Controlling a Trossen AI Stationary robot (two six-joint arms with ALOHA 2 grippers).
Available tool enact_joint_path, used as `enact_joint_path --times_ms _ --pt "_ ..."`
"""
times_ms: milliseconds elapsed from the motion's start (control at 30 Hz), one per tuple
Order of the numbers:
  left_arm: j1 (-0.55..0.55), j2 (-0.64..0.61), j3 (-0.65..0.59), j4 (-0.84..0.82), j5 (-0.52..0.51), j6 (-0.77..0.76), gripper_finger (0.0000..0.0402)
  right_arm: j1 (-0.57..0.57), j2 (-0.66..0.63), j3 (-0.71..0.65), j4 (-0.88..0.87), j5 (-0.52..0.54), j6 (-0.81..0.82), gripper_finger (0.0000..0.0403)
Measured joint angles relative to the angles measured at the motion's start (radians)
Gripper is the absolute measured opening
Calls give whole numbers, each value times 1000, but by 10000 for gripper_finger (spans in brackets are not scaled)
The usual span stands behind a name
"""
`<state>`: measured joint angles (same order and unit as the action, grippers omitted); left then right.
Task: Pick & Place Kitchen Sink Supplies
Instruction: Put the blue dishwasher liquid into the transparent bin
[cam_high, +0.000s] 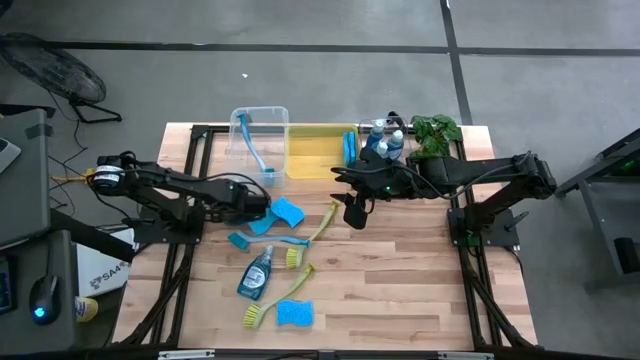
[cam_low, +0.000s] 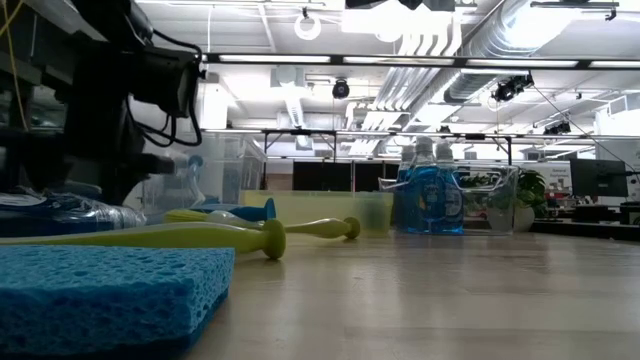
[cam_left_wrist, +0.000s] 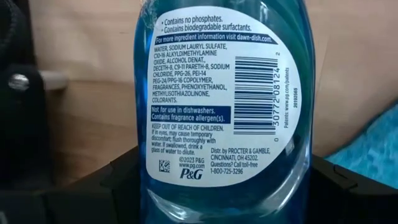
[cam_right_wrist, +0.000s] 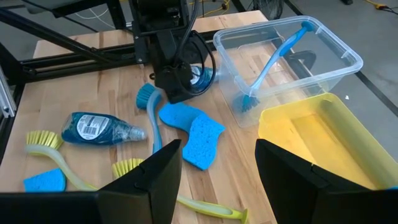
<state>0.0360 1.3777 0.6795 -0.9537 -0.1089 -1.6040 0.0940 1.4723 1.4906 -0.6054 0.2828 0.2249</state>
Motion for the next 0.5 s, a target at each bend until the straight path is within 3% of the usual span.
enact_joint_path --times_ms 500 --pt "-120 -7 117 -169 155 221 283 0 0 0 18 3 2 197"
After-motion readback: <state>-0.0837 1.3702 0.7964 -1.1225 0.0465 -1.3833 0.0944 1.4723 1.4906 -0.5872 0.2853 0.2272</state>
